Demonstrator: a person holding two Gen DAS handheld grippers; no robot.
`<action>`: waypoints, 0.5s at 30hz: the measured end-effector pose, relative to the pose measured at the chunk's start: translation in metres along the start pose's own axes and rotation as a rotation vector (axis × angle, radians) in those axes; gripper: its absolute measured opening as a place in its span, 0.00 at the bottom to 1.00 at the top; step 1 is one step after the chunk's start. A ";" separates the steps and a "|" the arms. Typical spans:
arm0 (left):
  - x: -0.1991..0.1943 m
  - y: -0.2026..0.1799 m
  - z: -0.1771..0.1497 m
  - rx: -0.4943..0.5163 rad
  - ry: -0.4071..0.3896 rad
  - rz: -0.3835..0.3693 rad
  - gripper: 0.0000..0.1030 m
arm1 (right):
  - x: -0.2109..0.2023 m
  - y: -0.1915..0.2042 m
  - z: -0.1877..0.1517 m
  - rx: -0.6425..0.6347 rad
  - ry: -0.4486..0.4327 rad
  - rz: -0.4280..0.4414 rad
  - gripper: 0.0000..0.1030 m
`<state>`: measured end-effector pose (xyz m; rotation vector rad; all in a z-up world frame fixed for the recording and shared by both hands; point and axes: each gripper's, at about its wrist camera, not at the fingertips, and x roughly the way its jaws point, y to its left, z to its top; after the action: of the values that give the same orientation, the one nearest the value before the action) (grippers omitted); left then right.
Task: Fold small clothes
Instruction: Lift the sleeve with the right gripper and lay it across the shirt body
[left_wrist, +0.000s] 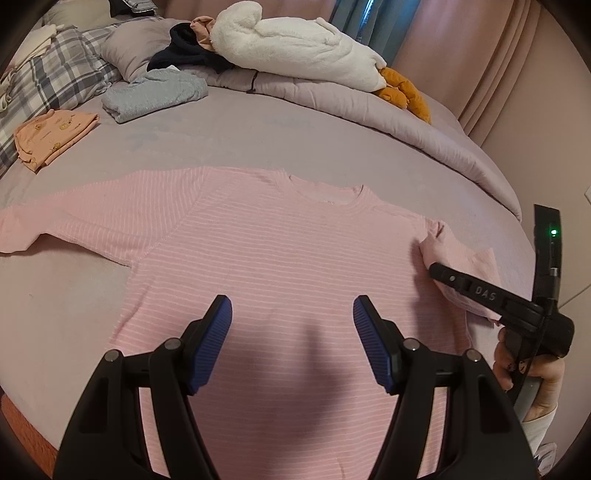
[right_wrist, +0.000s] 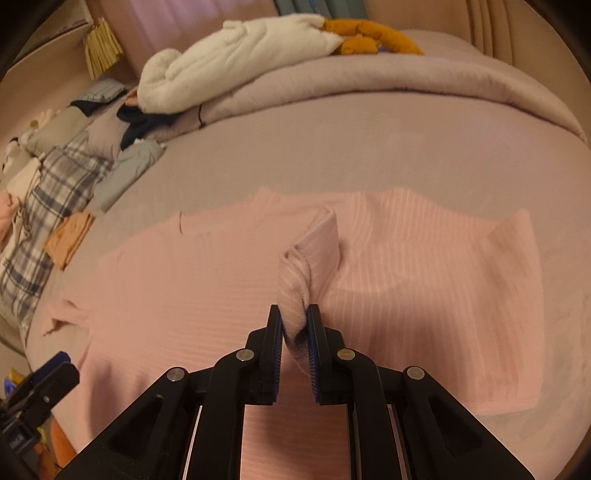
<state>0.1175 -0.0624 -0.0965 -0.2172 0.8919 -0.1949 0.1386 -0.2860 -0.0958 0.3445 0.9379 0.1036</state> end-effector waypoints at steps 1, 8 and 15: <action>0.001 0.000 0.000 -0.001 0.003 -0.001 0.65 | 0.001 -0.001 -0.001 0.003 0.010 0.001 0.13; 0.001 -0.008 0.008 0.004 0.018 -0.031 0.67 | -0.016 -0.010 0.000 0.046 0.002 0.071 0.48; 0.004 -0.036 0.020 0.055 -0.005 -0.072 0.67 | -0.067 -0.029 0.000 0.105 -0.144 0.028 0.55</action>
<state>0.1331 -0.0960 -0.0778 -0.1988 0.8729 -0.2854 0.0974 -0.3295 -0.0540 0.4564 0.7975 0.0546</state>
